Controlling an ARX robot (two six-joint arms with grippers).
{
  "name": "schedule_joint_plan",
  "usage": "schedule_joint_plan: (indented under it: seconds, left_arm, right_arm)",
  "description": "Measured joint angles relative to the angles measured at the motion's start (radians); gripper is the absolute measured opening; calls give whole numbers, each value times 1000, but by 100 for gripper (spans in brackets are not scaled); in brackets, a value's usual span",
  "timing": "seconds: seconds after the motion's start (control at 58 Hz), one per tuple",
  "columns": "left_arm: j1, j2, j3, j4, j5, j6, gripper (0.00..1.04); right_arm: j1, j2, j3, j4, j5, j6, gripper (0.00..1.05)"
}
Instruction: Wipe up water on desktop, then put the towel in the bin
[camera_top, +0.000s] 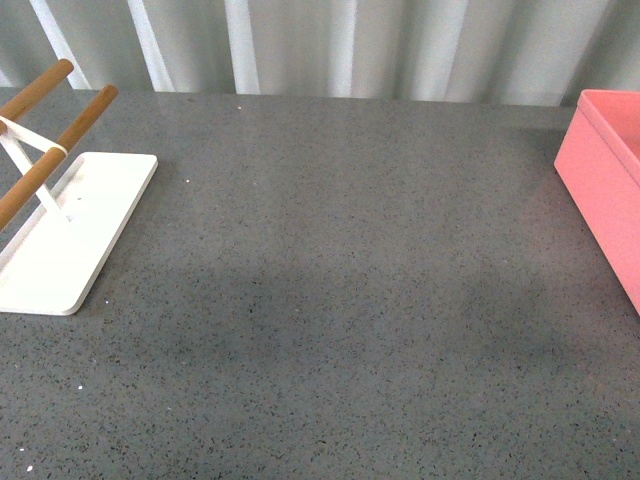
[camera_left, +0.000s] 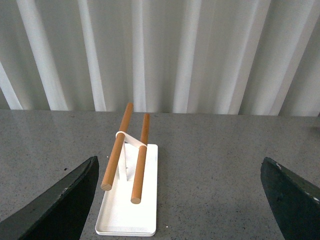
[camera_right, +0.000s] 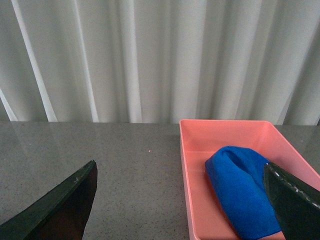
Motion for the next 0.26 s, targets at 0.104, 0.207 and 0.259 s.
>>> schedule_joint_plan:
  seconds: [0.104,0.207,0.259]
  left_arm:
    - [0,0,0,0,0,0,98]
    - [0,0,0,0,0,0,98]
    - [0,0,0,0,0,0,98]
  right_arm:
    - [0,0,0,0,0,0,98]
    - [0,0,0,0,0,0,98]
    - [0,0,0,0,0,0,98]
